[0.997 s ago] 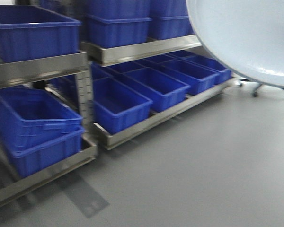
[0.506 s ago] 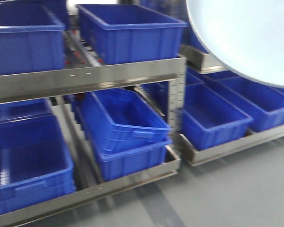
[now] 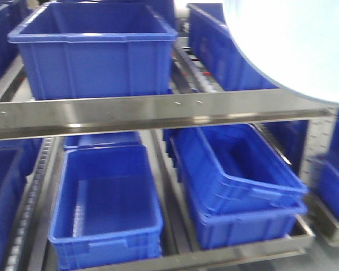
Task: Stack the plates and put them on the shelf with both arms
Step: 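Lower the stacked plates into the blue bin on the shelf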
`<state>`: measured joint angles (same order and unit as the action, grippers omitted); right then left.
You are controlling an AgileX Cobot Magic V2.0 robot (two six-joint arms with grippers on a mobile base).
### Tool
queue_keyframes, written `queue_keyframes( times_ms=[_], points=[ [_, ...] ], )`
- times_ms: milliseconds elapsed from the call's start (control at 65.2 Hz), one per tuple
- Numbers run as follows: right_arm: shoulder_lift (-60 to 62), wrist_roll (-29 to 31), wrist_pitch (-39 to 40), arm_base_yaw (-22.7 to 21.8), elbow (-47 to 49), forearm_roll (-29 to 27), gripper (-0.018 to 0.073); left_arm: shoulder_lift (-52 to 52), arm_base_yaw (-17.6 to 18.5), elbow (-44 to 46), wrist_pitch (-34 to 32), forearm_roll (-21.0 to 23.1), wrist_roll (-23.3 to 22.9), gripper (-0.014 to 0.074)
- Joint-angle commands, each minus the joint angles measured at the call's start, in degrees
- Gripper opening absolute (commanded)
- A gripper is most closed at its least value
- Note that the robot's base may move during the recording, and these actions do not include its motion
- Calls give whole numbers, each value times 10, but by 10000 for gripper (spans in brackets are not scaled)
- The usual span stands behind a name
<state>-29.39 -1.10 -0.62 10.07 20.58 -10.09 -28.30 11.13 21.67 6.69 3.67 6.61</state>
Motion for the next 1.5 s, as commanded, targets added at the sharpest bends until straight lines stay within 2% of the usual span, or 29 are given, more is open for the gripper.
queue_keyframes(
  times_ms=[0, 1488],
  points=[
    [0, -1, 61, 1, 18, -1, 53, -3, -1, 18, -49, 5, -5, 82],
    [0, -1, 61, 1, 18, -1, 53, -3, -1, 18, -49, 5, -5, 82]
  ],
)
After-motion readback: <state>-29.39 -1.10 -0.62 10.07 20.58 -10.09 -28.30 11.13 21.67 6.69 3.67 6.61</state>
